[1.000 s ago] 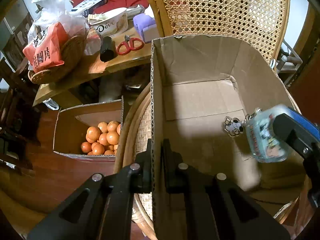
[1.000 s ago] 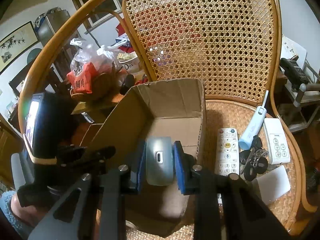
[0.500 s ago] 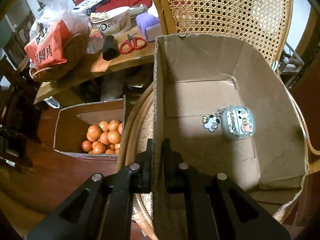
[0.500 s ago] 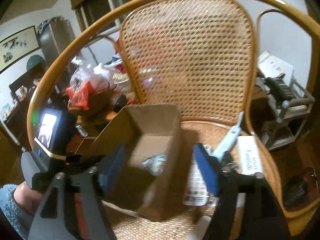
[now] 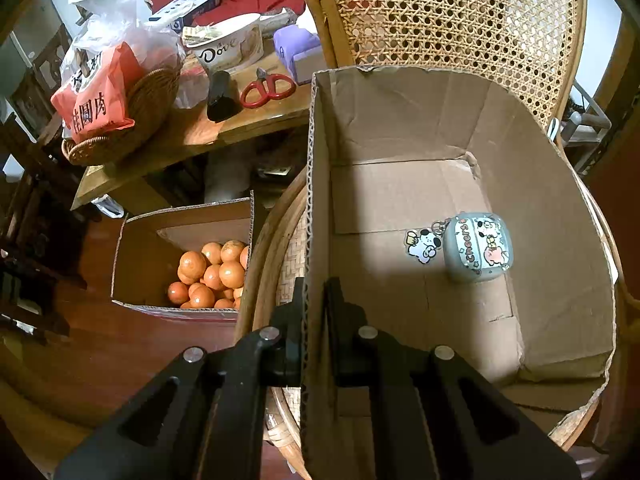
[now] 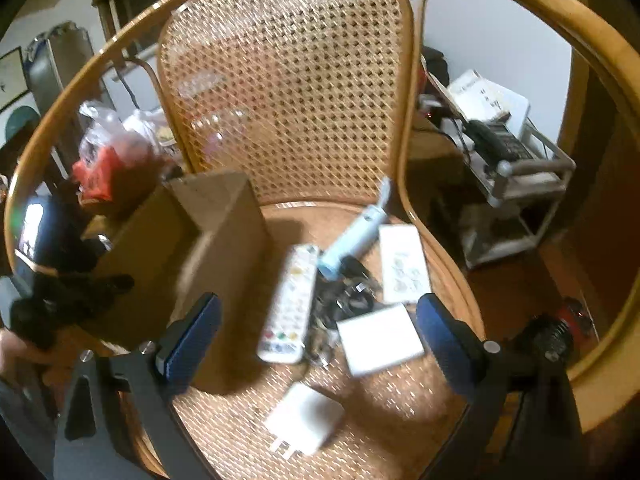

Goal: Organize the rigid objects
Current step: 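Move the right gripper back over the items on the seat, then grasp the white square charger with the right gripper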

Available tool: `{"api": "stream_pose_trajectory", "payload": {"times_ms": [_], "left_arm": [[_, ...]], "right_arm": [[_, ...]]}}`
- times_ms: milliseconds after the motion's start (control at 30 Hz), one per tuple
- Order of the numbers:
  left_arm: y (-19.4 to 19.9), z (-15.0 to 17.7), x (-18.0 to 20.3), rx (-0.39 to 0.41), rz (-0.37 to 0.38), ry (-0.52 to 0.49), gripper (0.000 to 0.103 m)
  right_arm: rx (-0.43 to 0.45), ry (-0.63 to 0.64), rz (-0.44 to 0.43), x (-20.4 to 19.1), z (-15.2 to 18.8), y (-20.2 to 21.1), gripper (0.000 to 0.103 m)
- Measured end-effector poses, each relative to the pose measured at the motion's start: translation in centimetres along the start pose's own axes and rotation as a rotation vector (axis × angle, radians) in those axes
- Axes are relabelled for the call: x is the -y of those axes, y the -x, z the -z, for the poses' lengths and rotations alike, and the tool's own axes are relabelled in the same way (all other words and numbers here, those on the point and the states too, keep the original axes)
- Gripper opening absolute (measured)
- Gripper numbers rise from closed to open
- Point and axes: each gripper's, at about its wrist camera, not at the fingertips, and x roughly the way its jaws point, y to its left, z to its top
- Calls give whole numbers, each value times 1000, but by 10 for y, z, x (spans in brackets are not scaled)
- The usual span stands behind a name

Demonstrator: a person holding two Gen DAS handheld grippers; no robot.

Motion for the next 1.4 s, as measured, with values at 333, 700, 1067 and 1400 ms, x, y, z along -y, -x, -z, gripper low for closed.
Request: {"api": "stream_pose_trajectory", "payload": {"times_ms": [333, 700, 1067, 1400], "left_arm": [[0, 0, -2, 0, -3, 8, 8], [0, 4, 0, -3, -12, 11, 7], [-5, 4, 5, -19, -24, 26, 7], [-4, 4, 8, -14, -30, 21, 7]], "right_arm": [[-163, 88, 81, -2, 33, -22, 103], [-236, 71, 88, -8, 42, -38, 103], [-284, 40, 111, -9, 46, -47, 103], [-321, 11, 100, -2, 50, -55, 97]]}}
